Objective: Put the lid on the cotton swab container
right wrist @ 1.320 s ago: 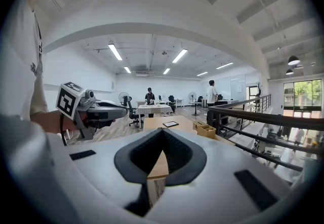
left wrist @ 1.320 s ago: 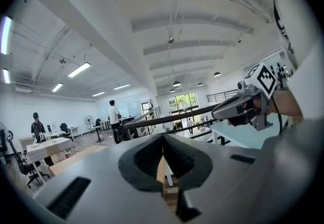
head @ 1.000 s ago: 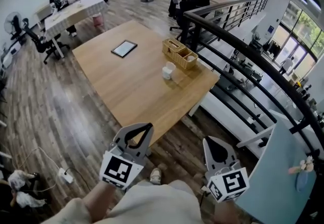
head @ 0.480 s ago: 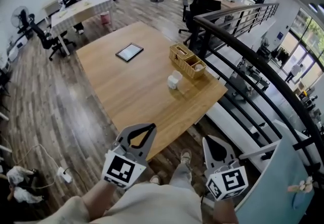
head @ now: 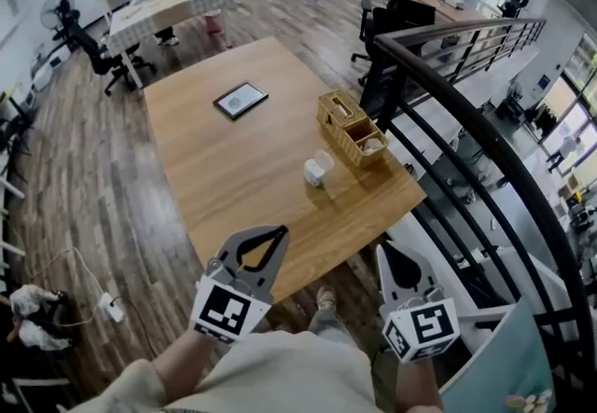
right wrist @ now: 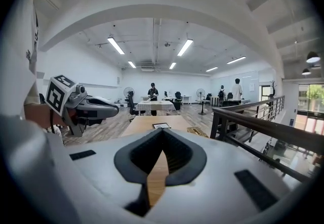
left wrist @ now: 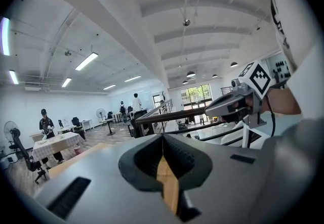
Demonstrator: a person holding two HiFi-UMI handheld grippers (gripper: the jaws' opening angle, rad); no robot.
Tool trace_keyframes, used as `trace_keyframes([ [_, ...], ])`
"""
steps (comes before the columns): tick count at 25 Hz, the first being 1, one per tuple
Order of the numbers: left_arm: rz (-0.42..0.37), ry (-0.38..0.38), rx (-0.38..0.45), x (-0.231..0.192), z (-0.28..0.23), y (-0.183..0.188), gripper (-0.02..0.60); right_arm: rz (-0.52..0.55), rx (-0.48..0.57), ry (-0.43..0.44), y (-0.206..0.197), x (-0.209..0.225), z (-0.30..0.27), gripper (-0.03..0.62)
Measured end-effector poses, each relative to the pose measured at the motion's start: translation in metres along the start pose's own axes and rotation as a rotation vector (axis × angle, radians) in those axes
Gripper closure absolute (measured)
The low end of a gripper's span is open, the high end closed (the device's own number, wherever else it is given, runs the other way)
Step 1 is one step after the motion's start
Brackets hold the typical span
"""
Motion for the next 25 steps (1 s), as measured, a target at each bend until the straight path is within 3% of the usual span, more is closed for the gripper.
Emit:
trace_keyframes([
  [12,0.005,0.176,-0.075,0.004,-0.136,0.034,0.558,0.011,-0.009,0.179,0.015,0.166,-0.067,0.568],
  [18,0.031,0.273,-0.129,-0.001,-0.153,0.028,0.558,0.033,-0.012,0.262,0.014,0.198,-0.093,0.568],
  [25,0.042,0.307,-0.136,-0.014,-0.162,0.025,0.558,0.007,-0.024,0.31,0.015,0.206,-0.123,0.568],
])
Point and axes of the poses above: the fingertips, and each gripper's own axes: z backward along the fingers, x to its right, y out of its top, the point moved 7 cm from there along z, backward along the fingers, and after that the axes turned 7 degrees about y, right-handed, at the moved point
